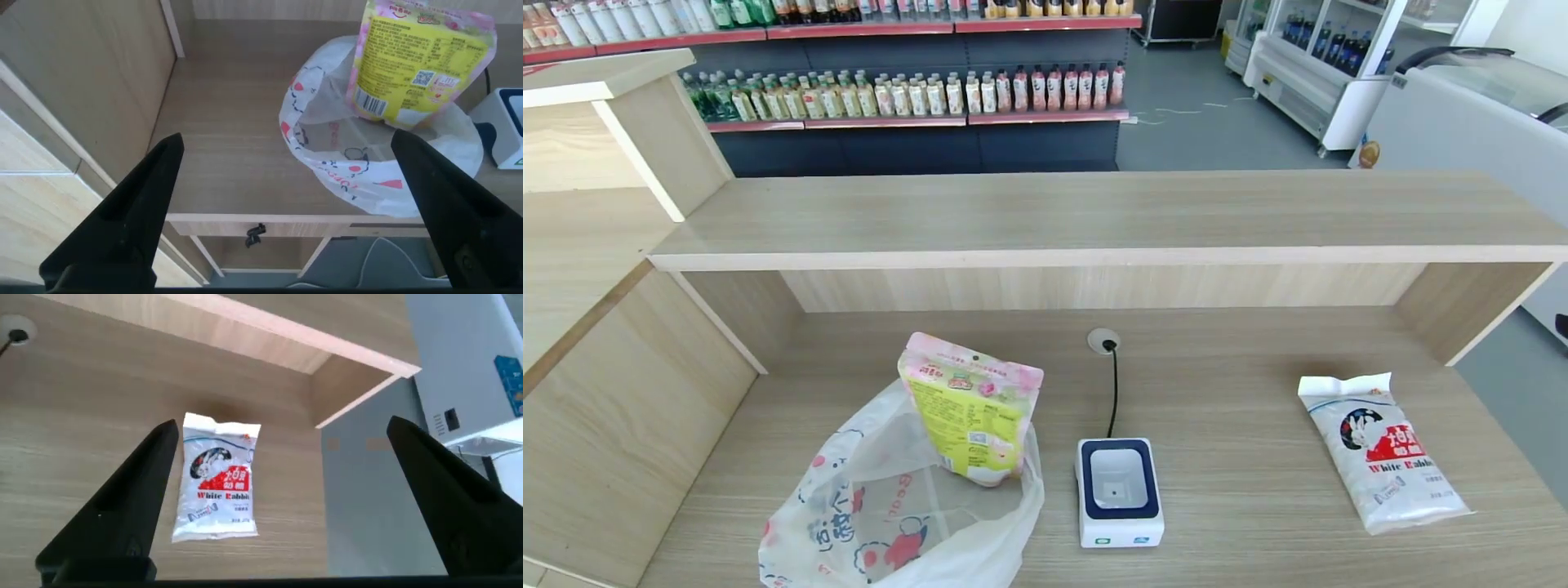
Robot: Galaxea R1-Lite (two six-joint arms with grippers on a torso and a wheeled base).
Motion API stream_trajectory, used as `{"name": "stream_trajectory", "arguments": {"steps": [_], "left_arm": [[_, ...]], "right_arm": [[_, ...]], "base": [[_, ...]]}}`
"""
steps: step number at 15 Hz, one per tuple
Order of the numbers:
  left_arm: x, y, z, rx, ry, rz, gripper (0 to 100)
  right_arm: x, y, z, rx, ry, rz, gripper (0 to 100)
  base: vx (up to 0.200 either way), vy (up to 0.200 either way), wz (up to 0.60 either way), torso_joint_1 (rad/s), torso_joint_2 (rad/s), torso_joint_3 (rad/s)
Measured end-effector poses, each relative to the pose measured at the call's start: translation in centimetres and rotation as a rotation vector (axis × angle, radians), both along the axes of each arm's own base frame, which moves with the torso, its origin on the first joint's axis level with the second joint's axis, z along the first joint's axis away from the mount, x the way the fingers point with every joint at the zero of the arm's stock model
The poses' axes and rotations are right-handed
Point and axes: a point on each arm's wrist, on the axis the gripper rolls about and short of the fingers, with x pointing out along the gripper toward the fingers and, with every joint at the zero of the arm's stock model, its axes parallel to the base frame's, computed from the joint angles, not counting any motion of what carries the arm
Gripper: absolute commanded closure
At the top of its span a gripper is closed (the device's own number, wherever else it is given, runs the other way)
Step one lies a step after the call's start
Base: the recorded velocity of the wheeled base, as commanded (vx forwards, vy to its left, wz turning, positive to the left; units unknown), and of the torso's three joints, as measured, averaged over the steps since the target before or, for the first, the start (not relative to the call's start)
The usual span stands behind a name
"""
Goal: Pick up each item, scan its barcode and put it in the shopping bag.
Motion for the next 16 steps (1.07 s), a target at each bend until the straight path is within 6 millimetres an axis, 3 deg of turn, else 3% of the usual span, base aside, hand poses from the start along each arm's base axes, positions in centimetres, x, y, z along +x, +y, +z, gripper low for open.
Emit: {"name": "stream_trajectory", "arguments": {"steps": [3, 7, 10, 13, 16], "left_arm": [[0.0, 0.0, 0.0, 0.0, 0.0, -0.001, 0], [0.0, 0.0, 0.0, 0.0, 0.0, -0.001, 0], [0.0, 0.0, 0.0, 0.0, 0.0, 0.0, 0], [0.0, 0.0, 0.0, 0.0, 0.0, -0.001, 0], [0.0, 0.0, 0.0, 0.0, 0.0, -0.001, 0]], "right_arm": [[4.3, -2.0, -1.1, 0.014, 0.166, -0.06, 0], [9.4, -7.7, -4.0, -0.04, 0.371, -0.021, 0], [10.2, -11.1, -7.7, -0.002, 0.5, -0.074, 0], [10.7, -12.7, -10.9, 0.059, 0.591, -0.101, 0], [12.2, -13.8, -12.8, 0.081, 0.586, -0.078, 0]], "base": [[0.0, 0.0, 0.0, 0.0, 0.0, 0.0], [0.0, 0.0, 0.0, 0.0, 0.0, 0.0], [0.0, 0.0, 0.0, 0.0, 0.0, 0.0], [0.0, 0.0, 0.0, 0.0, 0.0, 0.0], [0.0, 0.0, 0.0, 0.0, 0.0, 0.0]]}}
